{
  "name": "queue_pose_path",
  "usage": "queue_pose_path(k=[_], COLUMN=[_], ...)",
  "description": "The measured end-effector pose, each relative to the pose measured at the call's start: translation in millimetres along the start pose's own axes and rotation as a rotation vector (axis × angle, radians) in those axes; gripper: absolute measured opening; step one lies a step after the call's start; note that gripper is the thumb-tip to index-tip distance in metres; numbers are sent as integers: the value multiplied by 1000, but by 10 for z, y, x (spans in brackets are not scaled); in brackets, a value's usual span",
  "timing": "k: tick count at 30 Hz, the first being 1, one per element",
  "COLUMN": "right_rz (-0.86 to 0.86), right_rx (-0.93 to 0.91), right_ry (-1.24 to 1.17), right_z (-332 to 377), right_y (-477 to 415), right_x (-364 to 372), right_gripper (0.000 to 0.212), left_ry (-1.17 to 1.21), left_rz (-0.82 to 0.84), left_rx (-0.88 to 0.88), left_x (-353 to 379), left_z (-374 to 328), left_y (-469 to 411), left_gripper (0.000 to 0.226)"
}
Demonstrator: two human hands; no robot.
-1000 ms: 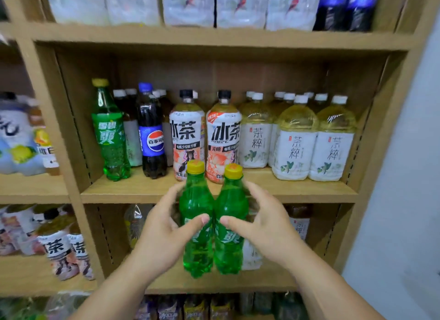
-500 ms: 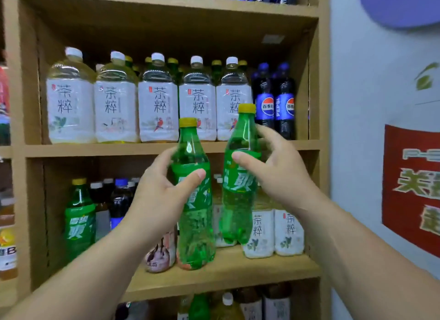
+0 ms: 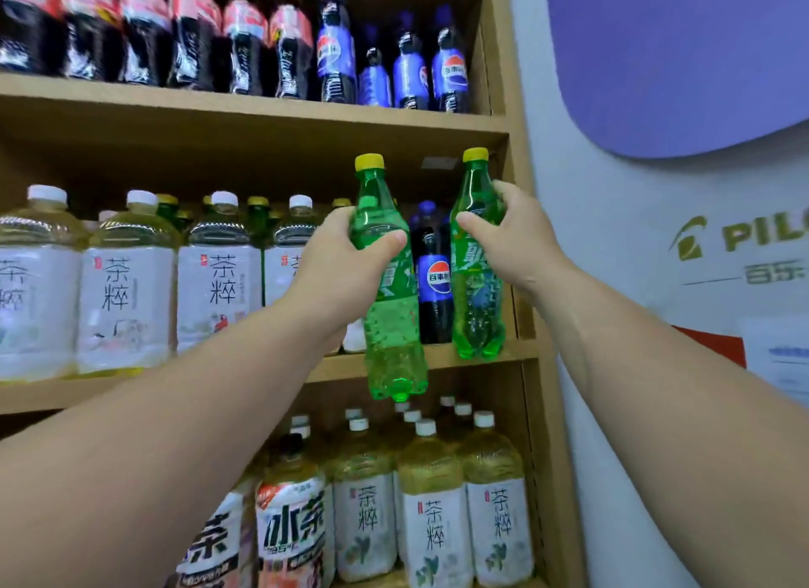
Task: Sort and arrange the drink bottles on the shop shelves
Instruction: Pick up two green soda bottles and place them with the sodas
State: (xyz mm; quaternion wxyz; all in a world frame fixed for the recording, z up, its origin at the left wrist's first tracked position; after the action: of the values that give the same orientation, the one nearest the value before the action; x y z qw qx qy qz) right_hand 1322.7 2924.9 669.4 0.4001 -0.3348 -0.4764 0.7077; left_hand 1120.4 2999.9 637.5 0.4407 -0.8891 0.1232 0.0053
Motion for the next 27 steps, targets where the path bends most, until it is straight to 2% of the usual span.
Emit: queue_pose_path(k=[4, 12, 14, 17, 22, 27], right_rz=[-8, -77, -83, -9, 52, 73], right_rx=[19, 60, 61, 79, 150, 129], right_ry=[29, -13, -1, 21, 19, 30], right_z=[-199, -516, -568, -758, -1016, -1021], right_y=[-199, -173, -81, 176, 587, 621], right_x=[65, 106, 108, 216, 367, 352], right_gripper=[59, 69, 72, 77, 75, 74], left_ry=[-29, -128, -172, -244, -393, -433], left_rz=[-25, -25, -34, -43, -20, -58], left_rx=[31, 30, 25, 14, 56, 147], left_x=[174, 645, 776, 899, 1047, 1107], left_z=[-106, -78, -22, 44, 201, 280], left_y=[-275, -583, -606, -642, -524, -350], left_gripper=[27, 29, 38, 64, 92, 97])
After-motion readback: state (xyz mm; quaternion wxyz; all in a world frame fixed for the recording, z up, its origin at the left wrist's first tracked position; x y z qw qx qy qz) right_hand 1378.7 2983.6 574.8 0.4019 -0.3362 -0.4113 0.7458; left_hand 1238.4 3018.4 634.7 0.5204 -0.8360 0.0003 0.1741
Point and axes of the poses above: each hand's wrist, its own y-axis away from the middle knuckle, its own x-axis out of the palm, z = x × y, the point moved 6 cm from there along -y, towards the middle knuckle, and after that the axes turned 5 degrees about -x, right-handed, at the moved point
